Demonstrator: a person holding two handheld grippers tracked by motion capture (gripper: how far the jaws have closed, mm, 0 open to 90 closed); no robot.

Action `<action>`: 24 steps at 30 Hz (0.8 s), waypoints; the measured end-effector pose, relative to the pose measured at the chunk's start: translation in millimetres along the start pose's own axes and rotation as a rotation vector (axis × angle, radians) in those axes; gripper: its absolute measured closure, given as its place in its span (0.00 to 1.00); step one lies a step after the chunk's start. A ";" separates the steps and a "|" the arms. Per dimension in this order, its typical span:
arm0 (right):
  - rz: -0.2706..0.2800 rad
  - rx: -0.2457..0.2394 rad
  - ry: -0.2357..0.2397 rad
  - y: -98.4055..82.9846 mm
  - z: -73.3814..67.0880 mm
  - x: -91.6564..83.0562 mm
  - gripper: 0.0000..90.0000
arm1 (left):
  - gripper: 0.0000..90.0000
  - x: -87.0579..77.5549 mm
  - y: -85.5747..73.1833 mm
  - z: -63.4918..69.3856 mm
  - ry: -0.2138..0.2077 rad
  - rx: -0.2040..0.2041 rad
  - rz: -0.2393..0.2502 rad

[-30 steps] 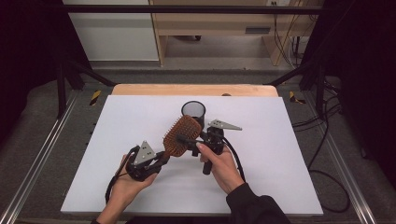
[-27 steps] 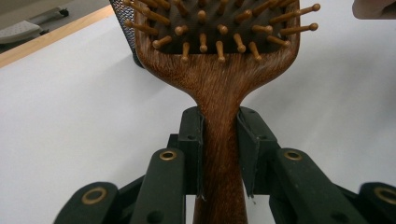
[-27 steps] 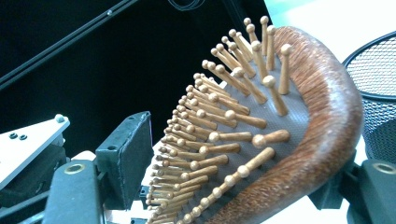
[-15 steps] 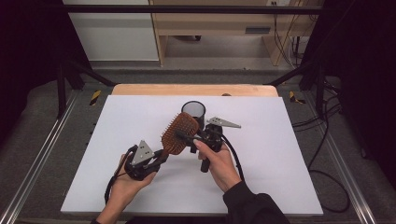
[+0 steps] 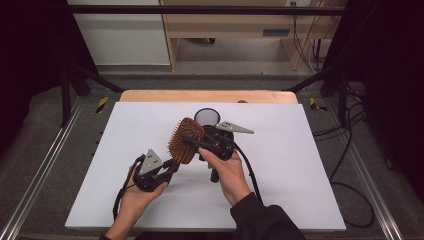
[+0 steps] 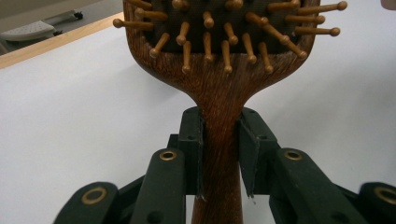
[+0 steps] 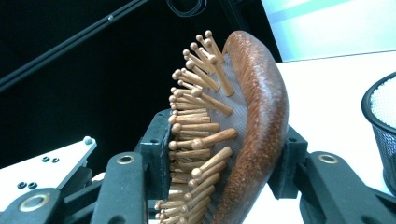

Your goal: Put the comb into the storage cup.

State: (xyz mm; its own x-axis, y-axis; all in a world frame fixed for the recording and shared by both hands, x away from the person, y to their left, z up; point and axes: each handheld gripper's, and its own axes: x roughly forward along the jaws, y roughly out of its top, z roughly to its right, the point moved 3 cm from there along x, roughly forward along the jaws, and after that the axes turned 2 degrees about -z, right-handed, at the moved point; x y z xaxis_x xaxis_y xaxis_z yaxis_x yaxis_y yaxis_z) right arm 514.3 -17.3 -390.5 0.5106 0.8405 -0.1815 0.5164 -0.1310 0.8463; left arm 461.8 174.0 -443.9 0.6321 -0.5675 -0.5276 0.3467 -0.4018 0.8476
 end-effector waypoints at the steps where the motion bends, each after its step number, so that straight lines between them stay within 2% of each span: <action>1: -0.003 -0.004 -0.002 1.3 -1.0 0.6 0.58 | 0.81 -0.2 0.0 -0.5 0.001 -0.006 0.005; 8: -0.019 -0.022 -0.014 5.8 -7.0 2.6 0.59 | 0.80 0.0 -1.1 -1.3 0.013 -0.027 0.028; 12: -0.010 -0.020 -0.012 8.3 -6.7 1.3 0.59 | 0.78 -1.6 -0.7 -3.1 0.025 -0.048 0.052; 17: 0.013 -0.023 -0.039 15.5 0.7 -4.5 0.59 | 0.67 -9.3 -2.4 -8.8 0.048 -0.082 0.091; 18: 0.020 -0.019 -0.049 19.3 3.7 -8.4 0.59 | 0.62 -12.0 -2.8 -10.3 0.053 -0.085 0.104; 19: 0.020 -0.019 -0.049 19.3 3.7 -8.4 0.59 | 0.62 -14.1 -3.3 -11.7 0.062 -0.086 0.113; 20: 0.031 -0.026 -0.060 23.0 6.5 -11.7 0.59 | 0.54 -16.8 -3.9 -13.7 0.072 -0.093 0.123; 21: 0.031 -0.026 -0.060 23.0 6.5 -11.7 0.59 | 0.54 -19.6 -4.6 -16.1 0.080 -0.105 0.137; 24: 0.042 -0.021 -0.075 29.7 10.8 -17.3 0.59 | 0.45 -29.8 -8.1 -24.8 0.119 -0.142 0.174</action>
State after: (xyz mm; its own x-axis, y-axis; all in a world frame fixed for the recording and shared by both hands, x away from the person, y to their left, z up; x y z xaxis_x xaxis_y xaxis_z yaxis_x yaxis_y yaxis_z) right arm 528.2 -41.5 -367.6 0.5821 0.7926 -0.1816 0.4790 -0.1538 0.8642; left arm 457.4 212.0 -433.6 0.7651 -0.5271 -0.3699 0.3143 -0.1958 0.9289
